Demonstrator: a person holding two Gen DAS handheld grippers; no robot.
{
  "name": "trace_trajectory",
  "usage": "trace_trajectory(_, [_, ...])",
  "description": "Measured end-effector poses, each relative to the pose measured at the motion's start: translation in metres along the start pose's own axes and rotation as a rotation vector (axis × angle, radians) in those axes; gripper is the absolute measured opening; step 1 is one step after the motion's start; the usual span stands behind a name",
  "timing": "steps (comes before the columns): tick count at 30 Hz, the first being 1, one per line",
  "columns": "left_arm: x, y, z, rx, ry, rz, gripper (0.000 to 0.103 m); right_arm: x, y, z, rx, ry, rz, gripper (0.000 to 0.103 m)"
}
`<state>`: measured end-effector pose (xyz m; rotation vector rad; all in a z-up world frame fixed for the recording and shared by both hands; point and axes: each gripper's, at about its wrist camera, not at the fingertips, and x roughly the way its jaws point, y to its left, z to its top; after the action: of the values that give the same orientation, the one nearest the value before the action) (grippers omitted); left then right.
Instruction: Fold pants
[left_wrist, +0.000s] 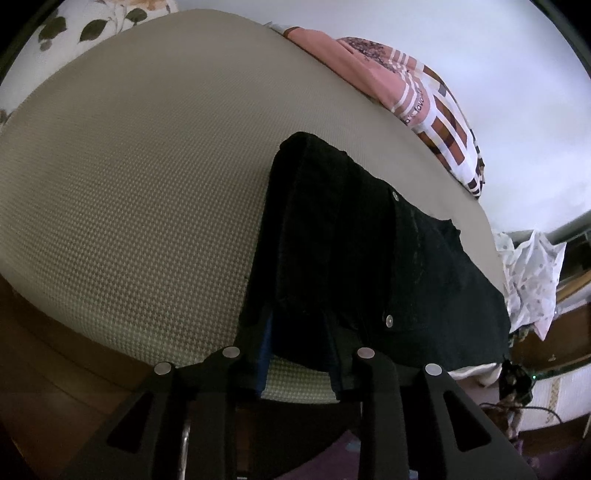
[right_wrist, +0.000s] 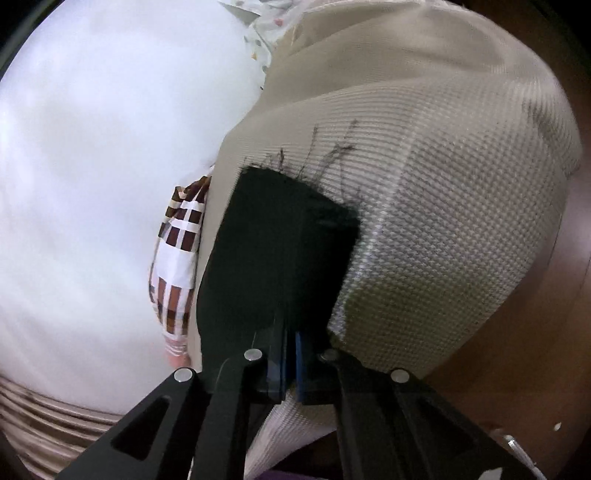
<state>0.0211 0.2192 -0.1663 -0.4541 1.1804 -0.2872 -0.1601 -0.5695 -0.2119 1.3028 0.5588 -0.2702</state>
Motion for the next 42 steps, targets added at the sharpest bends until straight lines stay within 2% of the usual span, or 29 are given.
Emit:
trace_trajectory(2, [0.000,-0.001,0.000,0.007,0.003,0.002,0.029,0.000,0.004,0.002,0.009,-0.002,0.023,0.002])
trace_trajectory(4, [0.000,-0.002,-0.001,0.008,0.002,0.004,0.030,-0.001,0.008,0.005,-0.014,-0.003,0.004,0.002])
trace_trajectory(5, [0.000,-0.002,-0.001,0.009,0.000,0.007,0.030,0.002,0.004,0.005,-0.003,0.011,-0.015,0.002])
trace_trajectory(6, [0.000,-0.003,-0.001,0.010,0.000,0.009,0.030,0.005,-0.005,0.006,0.051,0.034,0.004,0.002])
trace_trajectory(8, [0.000,-0.003,-0.001,0.006,-0.001,0.008,0.030,-0.004,-0.016,0.008,0.069,0.030,0.000,0.001])
trace_trajectory(9, [0.001,-0.003,-0.002,0.002,-0.001,0.006,0.031,-0.011,-0.004,0.013,0.016,0.002,-0.069,0.002])
trace_trajectory(10, [0.001,-0.002,-0.002,0.000,0.000,0.005,0.031,-0.019,0.004,0.017,-0.037,-0.030,-0.118,0.014])
trace_trajectory(12, [0.001,-0.002,-0.001,-0.003,0.003,0.003,0.032,-0.031,0.038,0.033,-0.201,-0.093,-0.192,0.014])
trace_trajectory(13, [0.002,-0.002,-0.001,-0.003,0.005,0.003,0.032,-0.029,0.055,0.045,-0.268,-0.074,-0.186,0.015])
trace_trajectory(14, [0.002,-0.003,0.000,-0.001,0.006,0.006,0.032,-0.020,0.069,0.058,-0.322,-0.009,-0.163,0.018])
trace_trajectory(15, [0.002,-0.003,0.000,-0.001,0.006,0.007,0.033,-0.007,0.081,0.071,-0.368,0.061,-0.152,0.031])
trace_trajectory(16, [0.003,-0.004,0.000,-0.001,0.004,0.009,0.033,0.003,0.089,0.082,-0.406,0.078,-0.177,0.046])
trace_trajectory(17, [0.002,-0.004,-0.001,-0.002,0.002,0.011,0.033,0.017,0.098,0.096,-0.452,0.086,-0.216,0.051])
trace_trajectory(19, [0.003,-0.005,-0.001,-0.007,-0.004,0.015,0.034,0.047,0.102,0.119,-0.480,0.173,-0.219,0.060])
trace_trajectory(21, [0.004,-0.006,-0.002,-0.013,-0.009,0.021,0.035,0.075,0.098,0.138,-0.449,0.258,-0.218,0.064])
trace_trajectory(22, [0.005,-0.006,-0.002,-0.014,-0.010,0.024,0.035,0.095,0.092,0.145,-0.402,0.354,-0.178,0.066])
trace_trajectory(24, [0.005,-0.007,-0.002,-0.018,-0.009,0.030,0.035,0.112,0.085,0.143,-0.363,0.440,-0.163,0.066])
trace_trajectory(26, [0.005,-0.008,-0.001,-0.018,-0.007,0.038,0.035,0.114,0.089,0.128,-0.438,0.465,-0.162,0.063])
trace_trajectory(27, [0.006,-0.009,-0.001,-0.017,-0.006,0.042,0.035,0.115,0.094,0.124,-0.470,0.475,-0.150,0.040])
trace_trajectory(28, [0.006,-0.010,0.000,-0.018,-0.005,0.046,0.035,0.112,0.099,0.120,-0.510,0.452,-0.163,0.023])
trace_trajectory(29, [0.007,-0.010,0.000,-0.018,-0.002,0.051,0.035,0.110,0.105,0.117,-0.546,0.418,-0.161,0.020])
trace_trajectory(32, [0.007,-0.012,0.000,-0.018,0.002,0.061,0.036,0.067,0.122,0.108,-0.664,0.213,0.011,0.012])
trace_trajectory(33, [0.007,-0.012,0.000,-0.022,0.002,0.063,0.036,0.049,0.121,0.103,-0.713,0.118,0.038,0.010])
trace_trajectory(34, [0.008,-0.012,0.001,-0.026,0.004,0.065,0.036,0.045,0.117,0.101,-0.738,0.075,0.000,0.010])
trace_trajectory(35, [0.008,-0.013,0.001,-0.026,0.007,0.068,0.036,0.048,0.106,0.104,-0.727,0.062,-0.080,0.010])
trace_trajectory(36, [0.008,-0.013,0.002,-0.025,0.009,0.071,0.037,0.053,0.088,0.110,-0.663,0.082,-0.137,0.015])
trace_trajectory(37, [0.009,-0.014,0.002,-0.023,0.011,0.075,0.037,0.055,0.072,0.116,-0.587,0.090,-0.165,0.016])
trace_trajectory(39, [0.009,-0.016,0.002,-0.018,0.015,0.084,0.037,0.040,0.045,0.122,-0.468,0.019,-0.177,0.016])
trace_trajectory(42, [0.009,-0.016,0.002,-0.021,0.012,0.088,0.038,0.009,0.039,0.114,-0.421,-0.052,-0.103,0.016])
